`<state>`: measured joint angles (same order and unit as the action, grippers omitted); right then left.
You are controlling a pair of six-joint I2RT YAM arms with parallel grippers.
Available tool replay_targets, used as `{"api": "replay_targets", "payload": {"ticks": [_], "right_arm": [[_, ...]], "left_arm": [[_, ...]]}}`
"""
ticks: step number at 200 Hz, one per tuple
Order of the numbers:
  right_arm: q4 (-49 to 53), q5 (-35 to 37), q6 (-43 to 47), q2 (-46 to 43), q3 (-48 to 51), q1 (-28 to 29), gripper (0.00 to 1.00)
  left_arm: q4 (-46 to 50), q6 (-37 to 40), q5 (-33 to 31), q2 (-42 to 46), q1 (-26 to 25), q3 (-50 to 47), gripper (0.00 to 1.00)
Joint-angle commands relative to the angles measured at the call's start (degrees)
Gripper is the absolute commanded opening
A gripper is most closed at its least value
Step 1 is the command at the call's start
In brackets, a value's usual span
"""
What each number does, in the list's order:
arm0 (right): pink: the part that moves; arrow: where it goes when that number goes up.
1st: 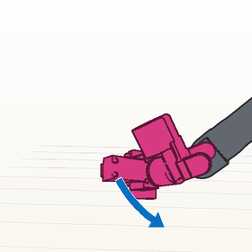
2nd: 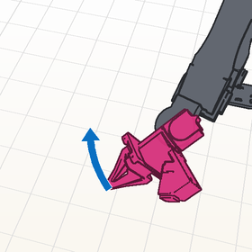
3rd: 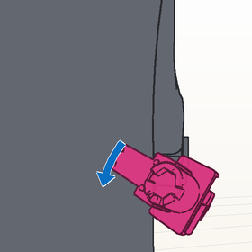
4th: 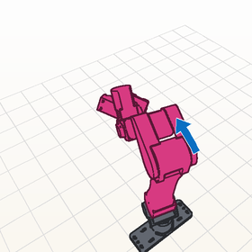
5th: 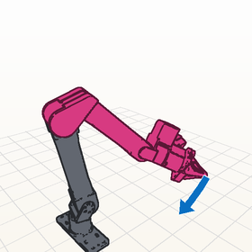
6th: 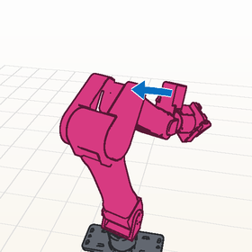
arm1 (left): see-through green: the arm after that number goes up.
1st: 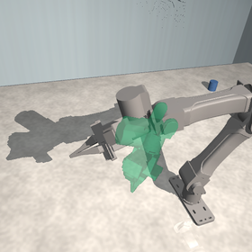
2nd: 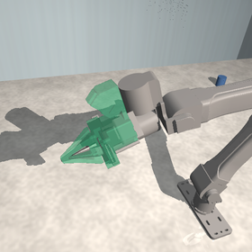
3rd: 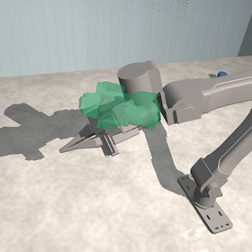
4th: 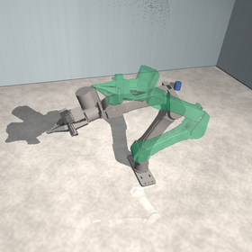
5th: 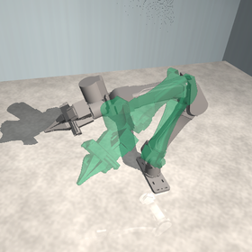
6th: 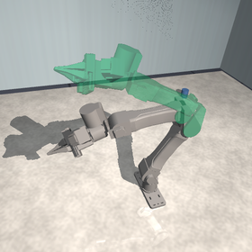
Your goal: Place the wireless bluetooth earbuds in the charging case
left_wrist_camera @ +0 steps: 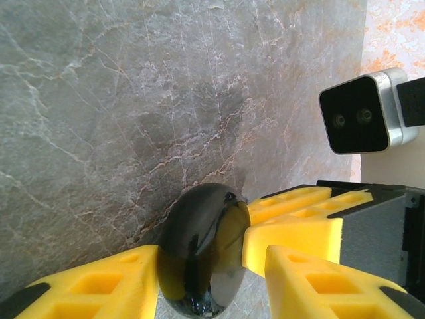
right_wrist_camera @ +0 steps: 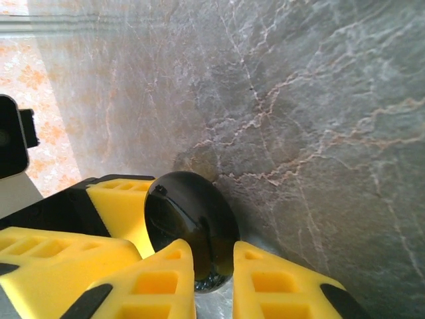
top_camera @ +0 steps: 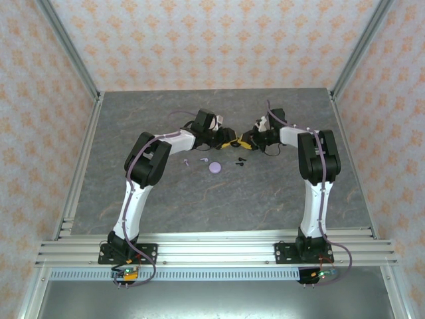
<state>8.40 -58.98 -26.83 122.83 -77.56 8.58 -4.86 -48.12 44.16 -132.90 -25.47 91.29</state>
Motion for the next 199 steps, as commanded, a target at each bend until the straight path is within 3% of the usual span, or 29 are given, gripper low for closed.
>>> {"api": "replay_targets", "payload": {"ticks": [1,57,81,97,130,199], "right_arm": [[-1.47,-0.74,-0.28,-0.68,0.40,0.30,0.21],[6.77,7.27,4.32,-2.42,-0.71,0.30,0.40],[7.66,7.80,5.01,-3.11,-0.93,0.23,0.43],[7.99,8.60,5.13,-3.64,-0.97,0.30,0.42],[9.14,8.06,6.00,-3.05,-2.64,0.47,0.30],[11.45,7.54,7.31,-1.22,-5.99,1.01,0.24]], "left_arm": [[3.77,0.82,-0.18,-0.49,-0.81,-1.09,0.45],[16.69,8.35,-8.53,1.28,-0.84,0.89,0.50],[19.17,9.82,-10.30,1.50,-0.88,1.51,0.51],[19.87,10.40,-10.63,1.52,-0.89,1.92,0.51],[20.77,10.68,-10.31,0.44,-0.88,3.32,0.51],[20.00,10.24,-9.81,-0.65,-0.80,3.64,0.50]]}}
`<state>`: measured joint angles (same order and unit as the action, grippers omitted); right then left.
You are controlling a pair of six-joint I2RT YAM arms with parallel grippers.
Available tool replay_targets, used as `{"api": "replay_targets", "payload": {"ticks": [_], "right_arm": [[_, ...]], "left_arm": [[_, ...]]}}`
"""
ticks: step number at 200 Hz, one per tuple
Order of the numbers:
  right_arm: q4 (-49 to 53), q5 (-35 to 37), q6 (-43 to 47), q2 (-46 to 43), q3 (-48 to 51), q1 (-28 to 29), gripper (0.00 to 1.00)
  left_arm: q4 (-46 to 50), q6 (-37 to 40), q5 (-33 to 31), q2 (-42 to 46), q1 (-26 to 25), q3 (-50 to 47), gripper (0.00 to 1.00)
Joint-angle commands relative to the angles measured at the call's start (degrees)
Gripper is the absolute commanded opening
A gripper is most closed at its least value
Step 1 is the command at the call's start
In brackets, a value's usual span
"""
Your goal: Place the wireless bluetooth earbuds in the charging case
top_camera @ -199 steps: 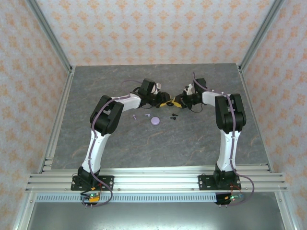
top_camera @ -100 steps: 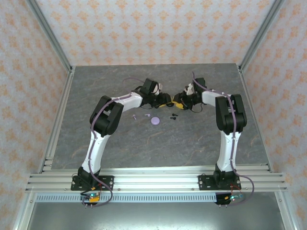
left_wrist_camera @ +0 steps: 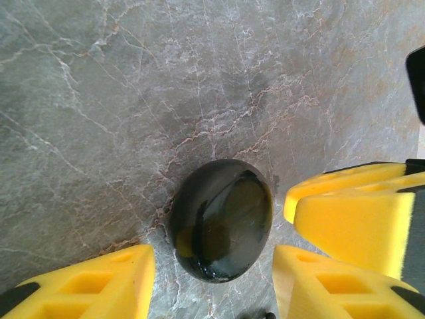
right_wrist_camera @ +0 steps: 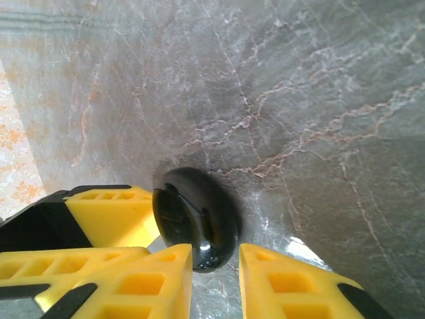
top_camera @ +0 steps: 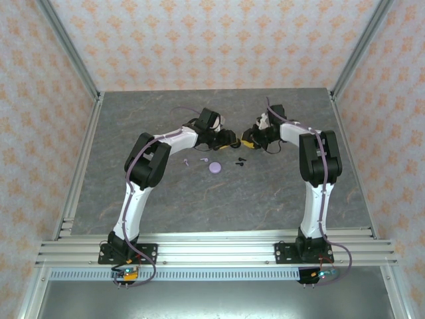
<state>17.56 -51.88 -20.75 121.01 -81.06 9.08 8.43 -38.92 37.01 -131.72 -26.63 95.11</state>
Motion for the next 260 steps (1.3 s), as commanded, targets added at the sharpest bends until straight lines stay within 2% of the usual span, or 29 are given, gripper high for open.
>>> {"api": "replay_targets", "payload": {"ticks": [1,49,157,260], "right_arm": [[2.34,0.45,1.24,0.66,-2.56,0.50,0.24],[4.02,0.02,1.85,2.82,-5.17,0.84,0.22],[4.06,1.03,1.80,4.83,-4.38,1.08,0.17],[2.41,-0.83,1.11,4.57,-3.08,1.09,0.17]], "left_arm": [[6.70,1.04,-2.61,-1.85,0.36,-0.14,0.50],[5.12,-0.08,-0.77,-3.24,0.35,0.34,0.50],[2.59,-2.06,1.65,-5.96,0.23,0.95,0.49],[1.04,-4.21,3.65,-8.72,-0.90,3.85,0.45]]}}
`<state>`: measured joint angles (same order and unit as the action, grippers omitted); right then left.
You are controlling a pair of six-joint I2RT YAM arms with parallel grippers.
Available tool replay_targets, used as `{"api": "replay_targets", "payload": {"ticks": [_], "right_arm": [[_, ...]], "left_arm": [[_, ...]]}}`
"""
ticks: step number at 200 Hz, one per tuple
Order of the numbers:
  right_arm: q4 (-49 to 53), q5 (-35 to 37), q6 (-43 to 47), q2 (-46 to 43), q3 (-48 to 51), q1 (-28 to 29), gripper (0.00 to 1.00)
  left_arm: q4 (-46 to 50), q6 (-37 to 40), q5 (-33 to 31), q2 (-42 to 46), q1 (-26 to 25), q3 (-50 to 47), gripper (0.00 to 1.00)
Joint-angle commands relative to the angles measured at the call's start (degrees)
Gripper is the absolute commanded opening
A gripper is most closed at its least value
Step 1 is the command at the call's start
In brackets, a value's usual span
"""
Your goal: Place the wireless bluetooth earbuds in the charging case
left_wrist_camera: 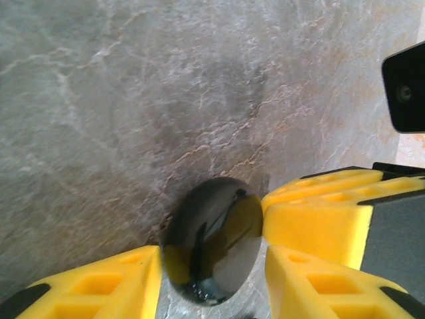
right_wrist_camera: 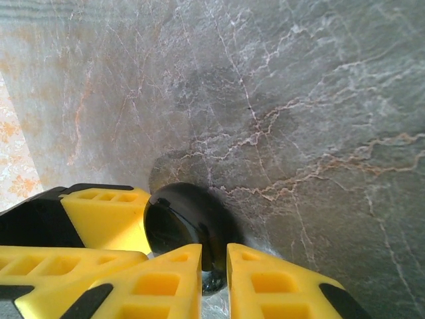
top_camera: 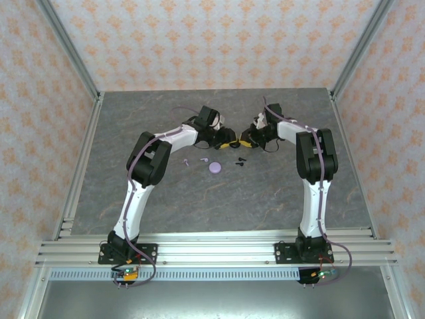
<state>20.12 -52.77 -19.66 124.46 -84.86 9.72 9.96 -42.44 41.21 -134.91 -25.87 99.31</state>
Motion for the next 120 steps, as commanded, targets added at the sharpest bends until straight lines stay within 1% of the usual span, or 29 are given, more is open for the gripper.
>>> {"api": "replay_targets", "payload": {"ticks": [1,46,81,120], "right_arm": [[-0.16,0.01,-0.01,1.17,0.74,0.42,0.17],[-1.34,-1.10,-0.57,0.94,1.48,0.40,0.17],[-3.99,-3.57,-1.91,0.70,2.23,0.38,0.17],[-6.41,-5.14,-3.55,-0.09,2.98,0.14,0.17]], "left_arm": [[-0.57,-0.75,-0.49,-5.53,-1.65,-0.30,0.45],[-3.15,-2.68,0.92,-5.82,-1.87,-0.23,0.43],[-9.80,-6.12,3.81,-4.69,-1.86,-2.39,0.43],[-9.99,-5.51,4.47,-2.93,-1.90,-3.04,0.42]]}}
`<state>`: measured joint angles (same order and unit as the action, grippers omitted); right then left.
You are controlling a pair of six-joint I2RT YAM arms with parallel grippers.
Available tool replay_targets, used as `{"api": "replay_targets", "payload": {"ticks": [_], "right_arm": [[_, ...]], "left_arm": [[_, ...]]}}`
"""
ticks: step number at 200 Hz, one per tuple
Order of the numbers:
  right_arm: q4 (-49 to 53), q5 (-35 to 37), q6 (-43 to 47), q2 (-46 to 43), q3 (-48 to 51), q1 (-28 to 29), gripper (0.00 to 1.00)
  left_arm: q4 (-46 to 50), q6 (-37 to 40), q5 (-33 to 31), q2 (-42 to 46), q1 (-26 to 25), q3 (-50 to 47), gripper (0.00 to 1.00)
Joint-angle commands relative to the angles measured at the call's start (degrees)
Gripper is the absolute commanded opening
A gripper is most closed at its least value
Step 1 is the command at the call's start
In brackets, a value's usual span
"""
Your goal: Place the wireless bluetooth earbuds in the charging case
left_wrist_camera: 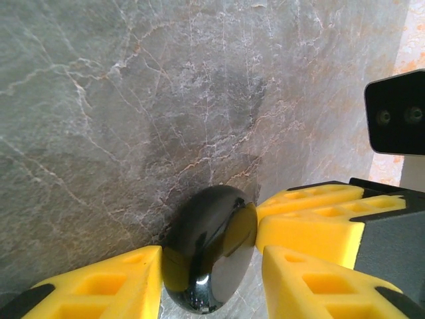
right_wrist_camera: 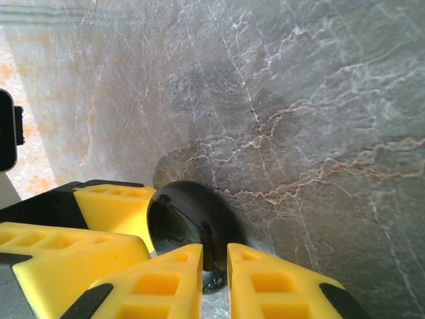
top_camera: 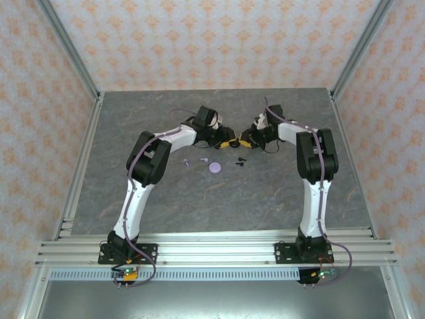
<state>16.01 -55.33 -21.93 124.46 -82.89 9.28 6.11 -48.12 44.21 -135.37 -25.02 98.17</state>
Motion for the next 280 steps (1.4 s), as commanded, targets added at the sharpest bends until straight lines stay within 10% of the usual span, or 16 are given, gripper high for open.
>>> {"api": "replay_targets", "payload": {"ticks": [1,160,280], "right_arm": [[-2.34,-2.68,-1.32,-0.10,1.00,0.57,0.17],[-3.31,-2.57,-2.45,-1.41,2.49,-0.09,0.22],[-0.54,-1.54,7.50,-24.79,10.65,-2.07,0.37]], "left_arm": [[-6.26,0.15,1.53,-2.46,-2.75,-1.92,0.42],[0.79,4.44,-1.84,-1.33,-3.77,-0.52,0.28],[-8.06,13.31,5.77,18.64,1.70,-14.88,0.16]]}}
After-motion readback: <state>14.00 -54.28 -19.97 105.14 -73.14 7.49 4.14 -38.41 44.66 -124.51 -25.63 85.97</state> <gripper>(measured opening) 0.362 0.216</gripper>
